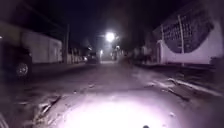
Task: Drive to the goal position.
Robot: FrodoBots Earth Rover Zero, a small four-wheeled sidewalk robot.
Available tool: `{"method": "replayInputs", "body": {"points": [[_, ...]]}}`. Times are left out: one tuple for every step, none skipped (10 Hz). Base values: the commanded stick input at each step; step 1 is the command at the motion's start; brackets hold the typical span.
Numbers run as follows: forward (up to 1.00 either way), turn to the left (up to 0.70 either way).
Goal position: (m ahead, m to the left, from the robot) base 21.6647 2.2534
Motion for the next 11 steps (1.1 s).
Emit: {"method": "replayInputs", "body": {"points": [[0.70,0.00],[0.70,0.00],[0.70,0.00],[0.70,0.00],[0.70,0.00],[0.70,0.00],[0.70,0.00],[0.70,0.00],[0.70,0.00],[0.70,0.00],[0.70,0.00]]}}
